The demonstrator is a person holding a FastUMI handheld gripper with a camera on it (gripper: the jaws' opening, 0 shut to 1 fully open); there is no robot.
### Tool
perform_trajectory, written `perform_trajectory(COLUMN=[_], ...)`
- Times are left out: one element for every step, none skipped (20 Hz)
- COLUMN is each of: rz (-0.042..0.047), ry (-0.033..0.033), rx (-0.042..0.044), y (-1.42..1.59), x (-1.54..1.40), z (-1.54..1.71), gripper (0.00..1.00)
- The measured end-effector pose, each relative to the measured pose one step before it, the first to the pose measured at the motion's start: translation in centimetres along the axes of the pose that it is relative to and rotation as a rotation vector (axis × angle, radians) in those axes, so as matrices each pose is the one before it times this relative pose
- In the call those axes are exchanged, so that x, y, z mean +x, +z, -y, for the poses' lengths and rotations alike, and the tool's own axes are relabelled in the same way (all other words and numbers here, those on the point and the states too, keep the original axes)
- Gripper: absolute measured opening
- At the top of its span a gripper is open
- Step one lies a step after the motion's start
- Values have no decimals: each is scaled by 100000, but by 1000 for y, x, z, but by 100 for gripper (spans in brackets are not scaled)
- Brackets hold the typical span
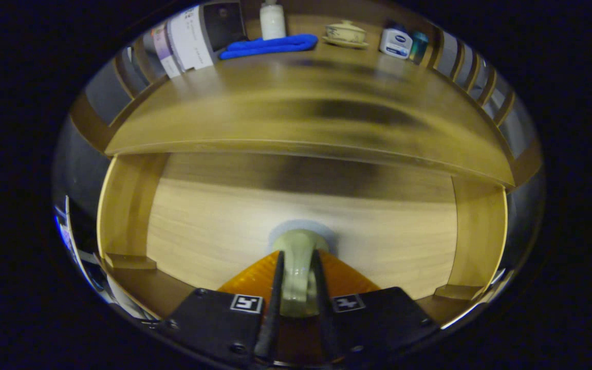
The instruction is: Pull open the drawer, take out the items inside it, and place them on the countertop above the cabinet.
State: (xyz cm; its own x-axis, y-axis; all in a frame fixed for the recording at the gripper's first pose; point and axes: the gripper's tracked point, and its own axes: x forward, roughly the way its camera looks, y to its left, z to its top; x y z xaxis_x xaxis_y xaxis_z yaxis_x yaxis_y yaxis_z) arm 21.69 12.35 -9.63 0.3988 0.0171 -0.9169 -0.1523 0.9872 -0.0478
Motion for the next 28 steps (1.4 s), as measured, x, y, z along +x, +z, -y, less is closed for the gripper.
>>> perform_trajectory(rz=[1385, -409, -164, 699, 184, 1124, 1118, 926, 1618, 1149, 1486, 1406, 1241, 1028, 634, 638, 1354, 1598, 1596, 1213, 1150, 764, 668, 333, -89, -477, 257, -237], ry=[-957, 578, 729, 1009, 104, 296, 264, 439, -636, 6, 385, -35, -18, -142, 178, 288, 200, -321, -621, -609, -579, -455, -28, 164, 330, -455, -737, -674], rx=[-856, -1130, 1377, 617, -636, 2, 273, -467, -227, -647, -404, -193, -544, 290, 280, 210, 241, 221, 14, 233, 351, 975, 1557, 1939, 1285, 927, 578, -622], y=[-15, -85, -3, 166, 128, 296, 215, 354, 519, 388, 347, 436, 392, 320, 418, 479, 595, 783, 985, 924, 813, 1052, 1018, 1109, 749, 717, 989, 921], x=[-79, -149, -219, -292, -419, -652, -731, -800, -702, -765, -830, -726, -616, -623, -620, -593, -590, -549, -554, -452, -174, -129, 78, 90, 316, 368, 289, 504], z=[447, -165, 31, -44, 293, 52, -12, -33, 280, 5, -1, 13, 33, 132, 141, 141, 210, 273, 319, 344, 222, 194, 208, 50, 6, -18, 156, -24], gripper=[24, 21, 21, 20, 20, 19, 19, 19, 19, 19, 19, 19, 19, 19, 19, 19, 19, 19, 19, 19, 19, 19, 19, 19, 19, 19, 19, 18])
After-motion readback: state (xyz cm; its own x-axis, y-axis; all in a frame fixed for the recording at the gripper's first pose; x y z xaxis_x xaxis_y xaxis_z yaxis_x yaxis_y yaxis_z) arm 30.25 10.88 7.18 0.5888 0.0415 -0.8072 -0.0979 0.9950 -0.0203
